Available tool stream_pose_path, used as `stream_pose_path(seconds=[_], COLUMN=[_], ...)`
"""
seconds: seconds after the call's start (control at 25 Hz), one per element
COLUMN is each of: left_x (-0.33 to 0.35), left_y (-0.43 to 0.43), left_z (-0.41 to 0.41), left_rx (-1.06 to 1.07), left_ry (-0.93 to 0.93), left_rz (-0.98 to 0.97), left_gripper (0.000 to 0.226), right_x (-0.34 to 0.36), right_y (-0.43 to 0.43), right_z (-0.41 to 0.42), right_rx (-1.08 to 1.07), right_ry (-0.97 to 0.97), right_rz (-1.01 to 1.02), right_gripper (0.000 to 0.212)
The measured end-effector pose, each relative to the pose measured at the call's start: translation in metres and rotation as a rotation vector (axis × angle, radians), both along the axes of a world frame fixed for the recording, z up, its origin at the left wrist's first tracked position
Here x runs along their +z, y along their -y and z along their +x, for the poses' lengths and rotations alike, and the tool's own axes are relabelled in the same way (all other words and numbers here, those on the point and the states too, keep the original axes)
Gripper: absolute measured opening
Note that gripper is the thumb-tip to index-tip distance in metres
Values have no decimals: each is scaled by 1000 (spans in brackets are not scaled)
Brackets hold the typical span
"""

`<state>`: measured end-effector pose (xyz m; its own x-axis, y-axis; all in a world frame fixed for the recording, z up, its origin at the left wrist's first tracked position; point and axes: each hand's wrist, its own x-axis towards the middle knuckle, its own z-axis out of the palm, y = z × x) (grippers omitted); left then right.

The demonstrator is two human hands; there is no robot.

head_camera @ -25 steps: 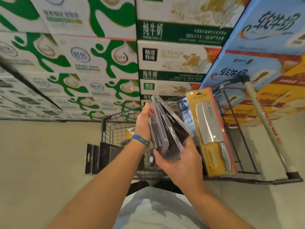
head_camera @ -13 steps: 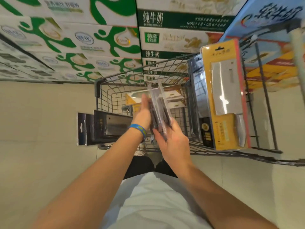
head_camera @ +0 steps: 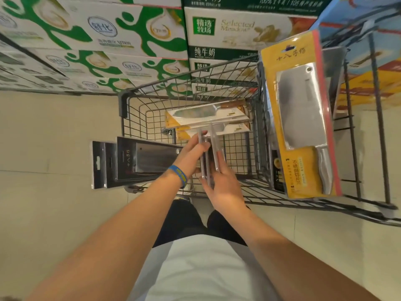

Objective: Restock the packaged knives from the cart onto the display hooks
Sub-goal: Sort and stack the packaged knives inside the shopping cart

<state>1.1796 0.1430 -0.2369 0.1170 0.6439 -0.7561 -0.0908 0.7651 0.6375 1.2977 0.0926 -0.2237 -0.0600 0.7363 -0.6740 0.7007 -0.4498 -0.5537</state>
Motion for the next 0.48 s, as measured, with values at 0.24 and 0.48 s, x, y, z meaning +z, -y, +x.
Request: stream_pose_path(seconds=[0.24,0.48], left_x=[-3,18], left_y=[12,39], left_z=[-7,26], left_rx=[-51,-45], left_ry=[-195,-322], left_rz=[36,4], left_gripper=[56,41], right_x=[-12,5], right_y=[18,31], right_z=[12,32], right_rx=[399,409], right_ry=[97,45], right_rz=[15,42], right_gripper=[97,88])
